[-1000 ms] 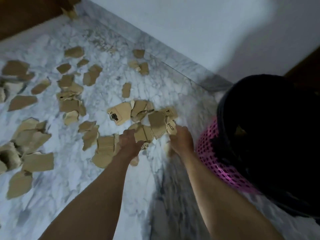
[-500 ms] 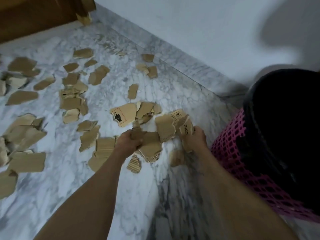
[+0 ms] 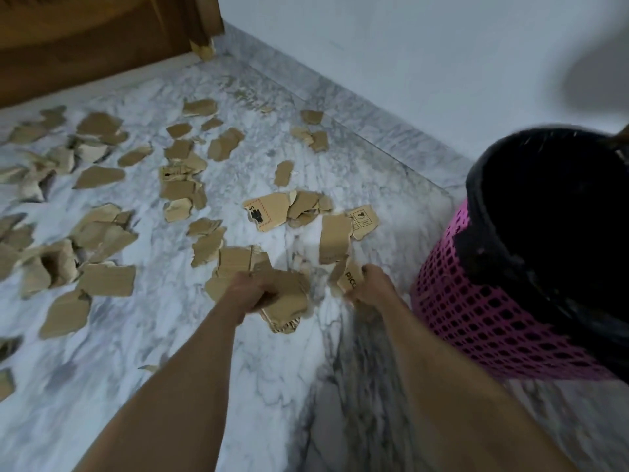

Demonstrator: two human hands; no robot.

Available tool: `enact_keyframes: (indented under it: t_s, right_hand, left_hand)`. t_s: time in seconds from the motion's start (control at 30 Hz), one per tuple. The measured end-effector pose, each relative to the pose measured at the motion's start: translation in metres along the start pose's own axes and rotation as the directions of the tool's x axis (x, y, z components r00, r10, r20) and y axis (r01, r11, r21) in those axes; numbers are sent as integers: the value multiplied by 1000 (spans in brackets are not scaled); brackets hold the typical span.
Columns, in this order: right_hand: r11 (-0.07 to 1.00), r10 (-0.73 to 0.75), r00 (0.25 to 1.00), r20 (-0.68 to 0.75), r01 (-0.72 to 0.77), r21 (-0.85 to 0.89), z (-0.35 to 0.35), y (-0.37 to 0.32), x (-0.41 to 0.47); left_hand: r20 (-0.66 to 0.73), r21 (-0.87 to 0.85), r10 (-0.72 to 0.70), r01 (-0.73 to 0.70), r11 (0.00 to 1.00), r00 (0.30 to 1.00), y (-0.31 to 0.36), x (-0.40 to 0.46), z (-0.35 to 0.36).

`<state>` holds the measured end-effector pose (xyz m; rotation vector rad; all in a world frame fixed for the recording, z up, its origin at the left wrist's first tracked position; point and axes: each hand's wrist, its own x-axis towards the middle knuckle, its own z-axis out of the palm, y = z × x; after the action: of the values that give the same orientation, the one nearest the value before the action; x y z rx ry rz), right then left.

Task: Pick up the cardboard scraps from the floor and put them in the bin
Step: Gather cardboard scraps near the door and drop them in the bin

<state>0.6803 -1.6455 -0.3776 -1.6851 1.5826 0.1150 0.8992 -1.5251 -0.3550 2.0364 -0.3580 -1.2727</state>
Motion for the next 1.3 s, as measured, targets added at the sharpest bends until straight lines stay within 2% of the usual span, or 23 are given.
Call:
enact_keyframes:
  t_s: [0.03,0.07,0.13,0.17,0.27,0.37,0.47,0.57,0.63,0.7,0.73,0.8,0.87,0.93,1.0,1.1,1.2,1.3]
  right_hand:
    - [993,-10,999,-30,7,-117,11,4,-4]
    - [982,-27,997,-78,12,-187,20,7,-7]
    - [969,-56,982,-182,9,-246,31,10,-11]
    - [959,-74,975,-210,12,-282,32,11,-12]
    - [951,-132,965,-226,59,-304,34,14,-12]
    - [978,-132,979,-153,104,-178,39,20,-13]
    - [992,-103,986,-135,111,58,34,22,-12]
    - [934,-12,985,-172,72,351,20,18,-9]
    - [851,14,987,-157,71,521,13,13,-7]
    - [771,2,993,-119,74,632,11,7,-4]
    - [760,-13,995,-98,73,646,11,3,-5]
    - [797,-66,997,-36,74,599,14,-7,-9]
    - [858,-125,992,27,95,505,21,-15,-13]
    - [891,-156,985,77,107,441,31,-22,-14]
    - [895,-148,983,112,85,438,39,-27,-14]
    - [888,-152,981,124,80,453,44,-32,-18]
    - [901,-153,981,117,89,425,51,-39,-26]
    - [947,-179,977,118,139,290,64,-54,-34]
  left_hand:
    - [-1,76,19,-19,997,1000,-7,3,5]
    - [-6,233,38,-35,972,999,-13,6,12]
    - [-14,565,106,-80,821,994,-22,7,27]
    - [-6,647,145,-107,755,989,-26,7,35]
    - [-11,672,225,-159,723,974,-28,4,51]
    - [-19,677,223,-151,720,975,-28,6,52]
    - [-7,643,220,-165,748,975,-29,8,48]
    - [-19,472,211,-177,863,977,-27,11,34]
    - [-94,322,197,-158,934,976,-17,16,18]
    - [-212,258,150,-92,962,966,-10,25,2]
    - [-261,286,98,-20,958,960,-9,31,-4]
    - [-278,463,15,120,878,960,-10,33,-6]
    - [-251,579,6,145,802,968,-15,32,1]
    - [-260,607,12,154,779,966,-16,32,9]
    - [-287,541,13,151,827,958,-15,31,9]
    - [-210,427,61,35,903,976,-13,22,-10]
    - [-247,137,33,1,991,969,-24,-1,-48]
    - [-342,-61,-53,34,998,938,-49,-24,-89]
